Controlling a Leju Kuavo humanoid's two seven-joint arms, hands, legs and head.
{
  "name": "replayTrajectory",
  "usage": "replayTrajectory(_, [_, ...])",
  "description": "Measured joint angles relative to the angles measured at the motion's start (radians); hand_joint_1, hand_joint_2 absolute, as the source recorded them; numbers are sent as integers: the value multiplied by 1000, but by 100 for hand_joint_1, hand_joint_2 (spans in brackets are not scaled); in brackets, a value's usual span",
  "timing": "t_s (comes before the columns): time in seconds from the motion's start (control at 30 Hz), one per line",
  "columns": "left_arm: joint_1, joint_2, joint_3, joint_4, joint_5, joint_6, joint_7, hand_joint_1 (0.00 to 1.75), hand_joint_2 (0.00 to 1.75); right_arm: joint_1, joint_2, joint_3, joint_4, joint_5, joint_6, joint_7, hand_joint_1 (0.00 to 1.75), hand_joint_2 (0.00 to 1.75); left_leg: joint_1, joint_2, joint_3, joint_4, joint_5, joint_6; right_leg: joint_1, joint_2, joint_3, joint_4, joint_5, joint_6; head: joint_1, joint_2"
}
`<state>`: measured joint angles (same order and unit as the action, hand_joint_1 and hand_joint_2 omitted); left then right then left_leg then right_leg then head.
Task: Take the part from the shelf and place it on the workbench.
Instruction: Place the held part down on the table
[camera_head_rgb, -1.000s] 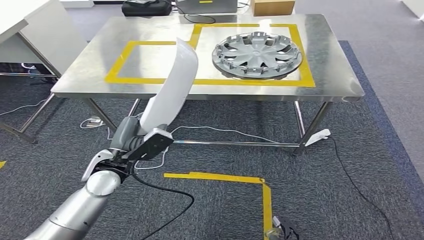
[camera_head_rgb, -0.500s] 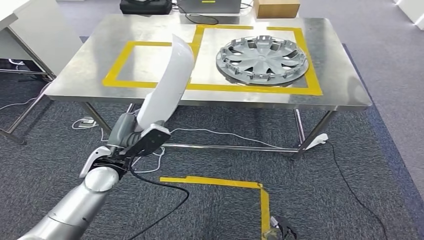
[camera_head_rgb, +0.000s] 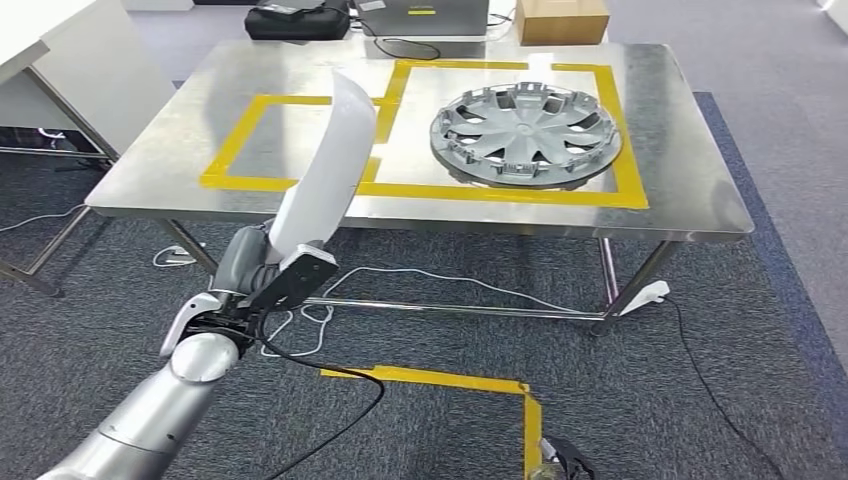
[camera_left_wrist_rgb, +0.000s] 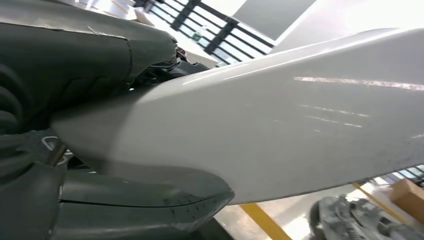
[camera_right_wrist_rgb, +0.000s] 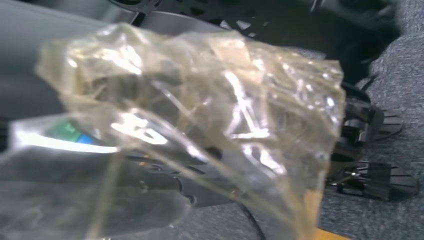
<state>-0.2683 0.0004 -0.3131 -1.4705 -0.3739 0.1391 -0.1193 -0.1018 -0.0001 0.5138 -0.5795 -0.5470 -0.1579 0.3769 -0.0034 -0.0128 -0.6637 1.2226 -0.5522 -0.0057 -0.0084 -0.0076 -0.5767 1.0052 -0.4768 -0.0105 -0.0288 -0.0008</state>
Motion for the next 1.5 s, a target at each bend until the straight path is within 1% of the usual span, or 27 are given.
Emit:
replayTrajectory(0.07, [5,0,3,8,-1,6,4,175,175,0,0,0,0,1,0,0,0,0,1,1,-56,54,-21,-1,2,-11,20,0,-18,-1,-1,0])
replayTrajectory(0.1, [6,0,5,12,-3,8,5,175,175,0,0,0,0,2,0,0,0,0,1,2,-61,36,-4,1,3,-18,32,0,-27,-1,-1,0])
replayTrajectory(0.17, [4,0,9,18,-5,11,8,175,175,0,0,0,0,4,0,0,0,0,-4,27,-33,-73,85,13,5,-33,57,-1,-47,2,-1,0])
replayTrajectory(0.23, [-2,-2,12,23,-6,14,10,175,175,-1,0,0,0,6,-1,0,0,0,-18,70,-5,-169,134,28,11,-50,75,-2,-66,11,-2,0])
replayTrajectory(0.27, [-4,-3,14,25,-6,15,11,175,175,-2,0,0,0,7,-1,1,0,0,-22,81,0,-190,140,34,15,-59,82,-3,-71,17,-3,0])
replayTrajectory(0.33, [-6,-6,16,27,-7,19,13,175,175,-4,0,-1,-1,9,-1,9,0,0,-21,64,8,-200,138,42,19,-74,90,1,-75,30,-5,0])
replayTrajectory(0.37, [-6,-6,17,28,-7,21,14,175,175,-6,0,-1,-2,9,-1,16,0,0,-18,52,15,-204,139,46,18,-67,84,18,-72,35,-4,0])
replayTrajectory(0.4, [-8,-8,18,29,-7,22,15,175,175,-7,0,-1,-3,10,-1,22,0,0,-15,40,23,-207,137,49,16,-51,65,52,-71,40,-3,0])
replayTrajectory(0.47, [-12,-12,18,31,-8,24,15,175,175,-8,0,-1,-3,11,0,27,0,0,-11,17,34,-210,131,57,10,-11,-9,165,-90,47,2,0])
replayTrajectory(0.53, [-13,-14,18,35,-8,23,15,175,175,-7,-1,-2,-3,11,0,28,0,0,-10,-8,42,-210,120,61,8,4,-93,266,-139,52,4,0])
replayTrajectory(0.57, [-12,-15,18,36,-9,22,15,175,175,-6,-1,-2,-3,11,0,29,0,0,-10,-19,48,-210,115,61,7,5,-122,284,-153,54,4,0])
replayTrajectory(0.6, [-11,-16,18,39,-10,20,15,175,175,-6,-1,-2,-3,11,0,31,0,0,-10,-29,56,-210,108,61,7,6,-134,271,-146,55,4,0])
replayTrajectory(0.63, [-10,-16,18,41,-12,15,15,175,175,-6,-1,-2,-3,11,0,33,0,0,-10,-36,67,-210,100,59,7,6,-129,226,-113,54,5,0])
replayTrajectory(0.67, [-10,-16,18,42,-16,9,16,175,175,-6,-1,-2,-3,12,1,34,0,0,-10,-42,78,-210,92,57,7,7,-113,161,-61,53,5,0])
replayTrajectory(0.7, [-11,-16,17,44,-21,2,16,175,175,-8,-1,-2,-3,12,2,35,0,0,-11,-46,89,-209,83,53,7,8,-95,96,-17,49,5,0])
replayTrajectory(0.77, [-15,-16,14,47,-27,-14,17,175,175,-12,0,-2,-3,12,4,35,0,0,-11,-51,98,-209,70,42,11,10,-68,19,27,33,6,0])
replayTrajectory(0.83, [-18,-16,9,50,-31,-27,17,175,175,-17,0,-2,-3,12,6,38,0,0,-12,-52,101,-206,65,32,13,12,-55,8,25,15,6,0])
replayTrajectory(0.9, [-20,-15,2,53,-35,-35,17,175,175,-18,-1,-3,-3,12,7,45,0,0,-11,-37,89,-171,64,21,11,12,-37,1,26,4,5,0])
replayTrajectory(0.97, [-26,-14,-3,55,-39,-47,15,175,175,-18,-1,-4,-3,13,10,48,0,0,-8,-11,34,-74,45,9,8,10,-18,-4,17,-3,2,0])
replayTrajectory(1.07, [-30,-12,-11,62,-44,-68,12,175,175,-17,-1,-4,-3,13,15,48,0,0,0,1,-65,62,-22,-2,8,7,6,-4,-6,-7,0,0])
replayTrajectory(1.1, [-30,-12,-14,65,-44,-70,12,175,175,-16,-1,-4,-3,13,16,48,0,0,2,2,-77,62,-21,-4,8,6,16,-4,-14,-6,0,0])
replayTrajectory(1.13, [-30,-11,-16,67,-44,-70,12,175,175,-16,-1,-4,-3,13,16,48,0,0,3,2,-72,30,3,-3,8,6,28,-4,-22,-5,0,0])
replayTrajectory(1.2, [-32,-9,-21,70,-44,-71,12,175,175,-17,-1,-4,-3,14,17,48,0,0,2,6,-33,-90,92,4,9,6,53,-4,-41,0,0,0])
replayTrajectory(1.27, [-38,-7,-26,71,-45,-82,9,175,175,-19,0,-4,-3,14,19,48,0,0,-2,10,-3,-179,137,15,12,5,65,-4,-57,10,0,0])
replayTrajectory(1.4, [-46,-5,-35,74,-60,-110,2,175,175,-21,0,-5,-3,17,25,56,0,0,-1,5,21,-206,135,35,13,3,59,25,-64,31,1,0])
replayTrajectory(1.43, [-50,-5,-38,75,-66,-115,1,175,175,-22,0,-5,-3,18,27,58,0,0,0,4,30,-208,132,41,13,4,38,62,-68,35,3,0])
replayTrajectory(1.5, [-59,-6,-47,76,-77,-123,0,175,175,-23,0,-5,-3,19,30,61,0,0,0,2,42,-211,122,51,10,6,-39,178,-98,43,5,0])
